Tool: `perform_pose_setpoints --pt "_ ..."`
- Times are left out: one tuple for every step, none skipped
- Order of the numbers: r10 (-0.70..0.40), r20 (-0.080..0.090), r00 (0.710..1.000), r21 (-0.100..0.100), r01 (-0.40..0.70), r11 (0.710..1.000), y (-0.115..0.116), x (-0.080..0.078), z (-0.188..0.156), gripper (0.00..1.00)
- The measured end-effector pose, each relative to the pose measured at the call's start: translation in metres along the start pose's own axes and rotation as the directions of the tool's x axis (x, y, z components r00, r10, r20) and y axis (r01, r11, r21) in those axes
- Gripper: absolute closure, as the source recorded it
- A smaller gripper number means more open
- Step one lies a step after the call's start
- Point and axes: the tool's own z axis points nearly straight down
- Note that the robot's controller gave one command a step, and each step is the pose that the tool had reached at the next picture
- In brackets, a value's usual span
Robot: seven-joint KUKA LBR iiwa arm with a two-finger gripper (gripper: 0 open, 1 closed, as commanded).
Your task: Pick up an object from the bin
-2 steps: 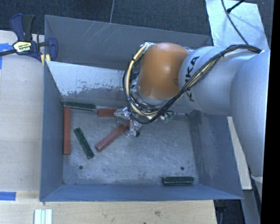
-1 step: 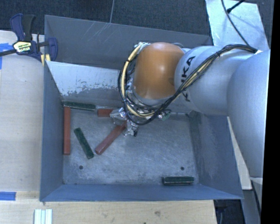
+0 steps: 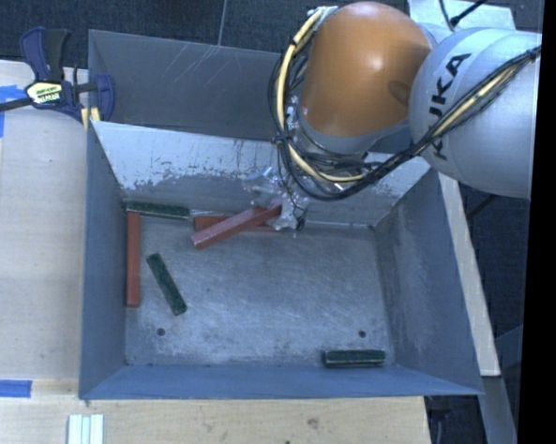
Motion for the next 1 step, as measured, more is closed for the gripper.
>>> perform_pose_setpoints --pt "-0.193 -0.007 0.981 -0.009 0.193 0.981 0.0045 0.0158 -0.0028 1.00"
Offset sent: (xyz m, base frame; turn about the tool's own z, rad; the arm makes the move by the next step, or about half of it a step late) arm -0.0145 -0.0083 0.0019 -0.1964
